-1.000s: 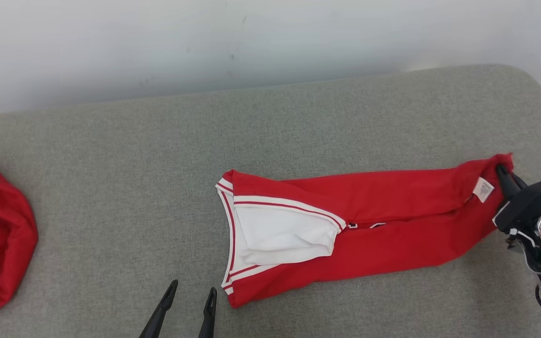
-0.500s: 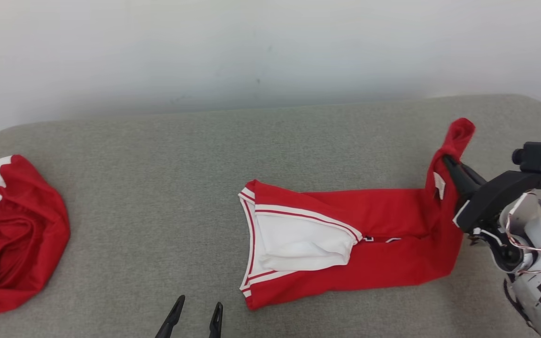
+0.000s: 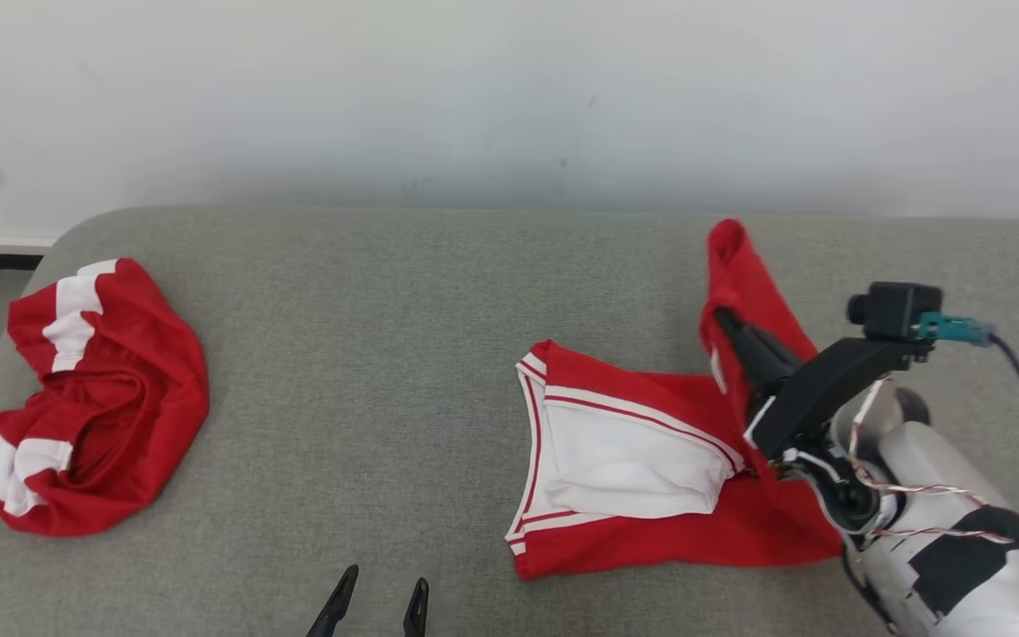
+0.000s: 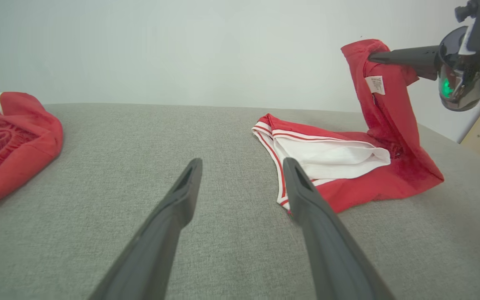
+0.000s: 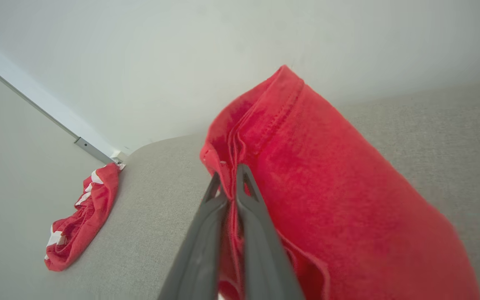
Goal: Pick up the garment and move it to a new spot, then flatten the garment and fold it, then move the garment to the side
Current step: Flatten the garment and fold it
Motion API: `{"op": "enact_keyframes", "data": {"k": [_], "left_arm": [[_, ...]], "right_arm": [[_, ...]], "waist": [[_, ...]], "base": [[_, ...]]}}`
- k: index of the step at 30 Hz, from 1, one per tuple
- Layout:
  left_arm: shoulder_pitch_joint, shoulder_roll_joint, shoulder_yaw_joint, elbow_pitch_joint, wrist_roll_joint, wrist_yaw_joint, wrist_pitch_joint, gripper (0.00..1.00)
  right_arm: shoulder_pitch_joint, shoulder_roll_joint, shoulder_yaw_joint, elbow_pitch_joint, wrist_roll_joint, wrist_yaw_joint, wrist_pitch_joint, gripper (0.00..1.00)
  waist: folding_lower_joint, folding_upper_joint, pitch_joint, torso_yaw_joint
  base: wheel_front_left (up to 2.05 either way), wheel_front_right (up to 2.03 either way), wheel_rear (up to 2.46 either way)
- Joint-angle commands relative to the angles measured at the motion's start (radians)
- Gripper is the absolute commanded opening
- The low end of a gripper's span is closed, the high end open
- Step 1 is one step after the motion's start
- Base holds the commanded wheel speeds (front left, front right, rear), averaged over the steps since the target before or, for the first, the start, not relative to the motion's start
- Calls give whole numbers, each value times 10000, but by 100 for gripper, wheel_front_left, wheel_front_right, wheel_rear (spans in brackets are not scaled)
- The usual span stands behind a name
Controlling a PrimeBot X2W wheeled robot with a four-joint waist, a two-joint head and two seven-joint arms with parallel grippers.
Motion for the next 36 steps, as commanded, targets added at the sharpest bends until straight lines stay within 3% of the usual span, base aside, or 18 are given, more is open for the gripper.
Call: {"op": "enact_keyframes", "data": {"k": [1,16,28,29,31,33,36], "left_arm": [[31,-9,3,43,-83,11,-47,100],[-226,-45,-54,173,-194,-53,-47,100],[-419,-56,-186,244,-204,3,-47,100],[-404,-56,-187,252,-210,12,-47,100],[-397,-57,-178,266,-222,37,-47,100],[-379,-57,-157,284,-234,61,-47,100],[-358,-56,-104,322,-245,61,-47,100]], "right_arm": [[169,160,76,-31,-91,-1,81,0],[305,1329,569,518,-531,-1,418,0],[-103,1889,1015,1531,-675,1,223,0],[-142,1925,1037,1587,-645,1,202,9],[-129,1995,1072,1717,-565,-1,167,47],[-159,2042,1137,1798,-501,-1,156,100],[-159,2112,1179,1661,-307,-1,107,100]], "waist": [[1,0,74,213],[1,0,427,826],[1,0,675,1091],[1,0,678,1097],[1,0,670,1091],[1,0,642,1053],[1,0,567,949]], "base": [[0,0,0],[0,0,0],[0,0,0],[0,0,0],[0,0,0],[0,0,0],[0,0,0]]}}
